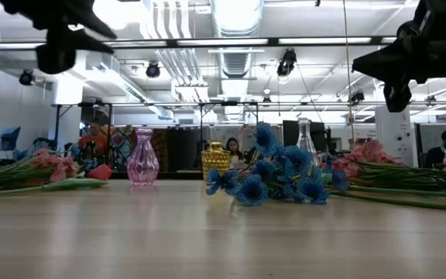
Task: Sort flowers into vase by color
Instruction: Put the left red flower into the violet vase
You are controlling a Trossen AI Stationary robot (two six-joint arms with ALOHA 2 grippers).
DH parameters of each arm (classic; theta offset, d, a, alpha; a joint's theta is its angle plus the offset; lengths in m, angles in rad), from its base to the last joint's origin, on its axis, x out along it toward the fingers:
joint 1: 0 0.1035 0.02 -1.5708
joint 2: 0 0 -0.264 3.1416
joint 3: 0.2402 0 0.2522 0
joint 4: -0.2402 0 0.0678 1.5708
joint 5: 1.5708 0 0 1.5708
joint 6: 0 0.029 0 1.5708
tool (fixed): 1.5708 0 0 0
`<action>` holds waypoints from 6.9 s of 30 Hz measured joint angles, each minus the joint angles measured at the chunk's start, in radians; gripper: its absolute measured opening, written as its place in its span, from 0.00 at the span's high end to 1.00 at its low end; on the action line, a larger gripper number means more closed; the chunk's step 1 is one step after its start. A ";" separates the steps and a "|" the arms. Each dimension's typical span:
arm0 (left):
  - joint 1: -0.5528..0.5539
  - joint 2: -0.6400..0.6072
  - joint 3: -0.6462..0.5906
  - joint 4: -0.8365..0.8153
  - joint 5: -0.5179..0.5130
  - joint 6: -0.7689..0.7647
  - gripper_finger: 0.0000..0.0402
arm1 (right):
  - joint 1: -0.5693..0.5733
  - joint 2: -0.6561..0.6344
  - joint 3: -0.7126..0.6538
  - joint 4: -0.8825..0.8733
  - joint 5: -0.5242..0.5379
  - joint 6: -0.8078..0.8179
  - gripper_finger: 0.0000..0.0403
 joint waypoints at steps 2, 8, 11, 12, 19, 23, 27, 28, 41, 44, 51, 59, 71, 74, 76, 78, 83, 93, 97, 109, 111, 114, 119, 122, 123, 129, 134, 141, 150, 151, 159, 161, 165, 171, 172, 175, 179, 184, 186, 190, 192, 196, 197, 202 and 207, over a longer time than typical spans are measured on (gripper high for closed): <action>-0.011 0.060 0.072 -0.128 0.004 -0.085 0.80 | 0.000 0.000 0.000 0.000 0.000 0.000 0.93; -0.043 0.255 0.174 -0.348 0.045 -0.260 0.80 | 0.000 0.000 0.000 0.000 0.000 0.000 0.93; -0.046 0.354 0.176 -0.349 0.075 -0.290 0.80 | 0.000 0.000 0.000 -0.001 -0.005 0.001 0.93; -0.046 0.387 0.175 -0.352 0.091 -0.305 0.80 | 0.000 0.000 0.000 -0.001 -0.005 0.003 0.93; -0.049 0.581 0.175 -0.388 0.218 -0.368 0.77 | 0.000 0.000 0.000 0.010 0.031 0.003 0.93; -0.049 0.658 0.175 -0.475 0.256 -0.405 0.72 | 0.000 0.000 0.000 0.004 0.030 0.008 0.93; -0.049 0.714 0.174 -0.537 0.263 -0.420 0.65 | 0.000 0.000 0.000 -0.008 0.030 0.007 0.93; -0.049 0.726 0.174 -0.536 0.263 -0.419 0.64 | 0.000 0.000 0.000 -0.008 0.030 0.005 0.93; -0.049 0.799 0.174 -0.525 0.249 -0.411 0.59 | 0.000 0.000 0.000 0.041 0.030 -0.105 0.93; -0.049 0.800 0.174 -0.500 0.247 -0.397 0.59 | 0.000 0.005 0.000 0.072 0.029 -0.132 0.93; -0.049 0.800 0.146 -0.445 0.221 -0.379 0.59 | 0.000 0.096 0.023 0.120 0.025 -0.159 0.93; -0.051 0.800 0.093 -0.394 0.224 -0.406 0.59 | 0.000 0.288 0.140 0.135 0.002 -0.250 0.93; -0.051 0.800 0.078 -0.372 0.196 -0.401 0.60 | 0.000 0.402 0.208 0.128 0.002 -0.303 0.93; -0.051 0.800 0.061 -0.358 0.193 -0.401 0.62 | 0.000 0.407 0.225 0.107 0.002 -0.320 0.93; -0.051 0.800 0.049 -0.334 0.193 -0.401 0.65 | 0.000 0.404 0.243 0.080 0.002 -0.325 0.93; -0.051 0.798 0.037 -0.308 0.190 -0.402 0.68 | 0.000 0.404 0.264 0.043 0.002 -0.325 0.93; -0.052 0.797 0.031 -0.285 0.185 -0.396 0.77 | 0.000 0.406 0.305 -0.033 -0.002 -0.325 0.93; -0.052 0.798 0.034 -0.272 0.170 -0.393 0.99 | 0.000 0.406 0.322 -0.068 -0.006 -0.325 0.93; -0.051 0.799 0.044 -0.281 0.170 -0.374 1.00 | 0.000 0.406 0.321 -0.079 -0.006 -0.325 0.93; -0.096 0.708 0.233 -0.396 0.097 -0.198 1.00 | 0.000 0.405 0.321 -0.093 -0.006 -0.325 0.93; -0.114 0.669 0.267 -0.395 0.030 -0.164 1.00 | 0.000 0.405 0.321 -0.093 -0.006 -0.326 0.93; -0.138 0.601 0.308 -0.377 -0.102 -0.085 1.00 | 0.000 0.406 0.321 -0.092 -0.006 -0.326 0.93; -0.154 0.490 0.314 -0.219 -0.312 0.186 1.00 | 0.000 0.406 0.321 -0.092 -0.006 -0.328 0.93; -0.151 0.441 0.288 -0.080 -0.431 0.390 1.00 | 0.000 0.406 0.321 -0.092 -0.006 -0.328 0.93; -0.148 0.427 0.272 -0.021 -0.464 0.470 1.00 | 0.000 0.406 0.321 -0.092 -0.006 -0.328 0.93; -0.131 0.349 0.111 0.514 -0.623 1.025 1.00 | 0.000 0.406 0.321 -0.092 -0.006 -0.336 0.93; -0.034 0.325 -0.096 1.153 -0.426 1.358 1.00 | 0.000 0.406 0.320 -0.091 -0.005 -0.343 0.93; 0.211 0.324 -0.302 1.490 -0.158 1.263 1.00 | 0.000 0.406 0.320 -0.091 -0.005 -0.339 0.93; 0.313 0.322 -0.319 1.496 -0.121 1.204 1.00 | 0.000 0.406 0.320 -0.091 -0.003 -0.336 0.93; 0.313 0.320 -0.314 1.496 -0.135 1.208 1.00 | 0.000 0.406 0.320 -0.091 0.002 -0.335 0.93; 0.313 0.273 -0.290 1.396 -0.355 1.221 1.00 | 0.000 0.406 0.303 -0.090 0.003 -0.331 0.93; 0.313 0.261 -0.288 1.352 -0.384 1.201 1.00 | 0.000 0.406 0.295 -0.091 0.003 -0.330 0.93; 0.313 0.244 -0.288 1.339 -0.400 1.197 1.00 | 0.000 0.406 0.287 -0.092 0.004 -0.321 0.93; 0.315 0.250 -0.288 1.338 -0.410 1.219 1.00 | 0.000 0.406 0.287 -0.083 0.004 -0.322 0.93; 0.315 0.258 -0.288 1.337 -0.410 1.216 1.00 | 0.000 0.406 0.287 -0.082 0.004 -0.322 0.93; 0.317 0.287 -0.289 1.337 -0.410 1.212 1.00 | 0.000 0.406 0.287 -0.083 0.004 -0.322 0.93; 0.322 0.312 -0.290 1.344 -0.411 1.212 1.00 | 0.000 0.406 0.287 -0.083 0.004 -0.323 0.93; 0.324 0.315 -0.290 1.363 -0.411 1.209 1.00 | 0.000 0.406 0.287 -0.083 0.004 -0.324 0.93; 0.324 0.315 -0.290 1.365 -0.411 1.204 1.00 | 0.000 0.406 0.287 -0.083 0.004 -0.325 0.93; 0.324 0.327 -0.290 1.365 -0.411 1.190 1.00 | 0.000 0.406 0.287 -0.083 0.004 -0.326 0.93; 0.324 0.333 -0.290 1.371 -0.411 1.184 1.00 | 0.000 0.406 0.287 -0.083 0.004 -0.327 0.93; 0.324 0.353 -0.290 1.383 -0.410 1.177 1.00 | 0.000 0.406 0.287 -0.083 0.004 -0.327 0.93; 0.325 0.356 -0.290 1.385 -0.410 1.177 1.00 | 0.000 0.406 0.287 -0.083 0.004 -0.327 0.93; 0.326 0.364 -0.290 1.399 -0.411 1.177 1.00 | 0.000 0.406 0.287 -0.084 0.004 -0.326 0.93; 0.326 0.364 -0.290 1.401 -0.411 1.169 1.00 | 0.000 0.406 0.287 -0.084 0.004 -0.326 0.93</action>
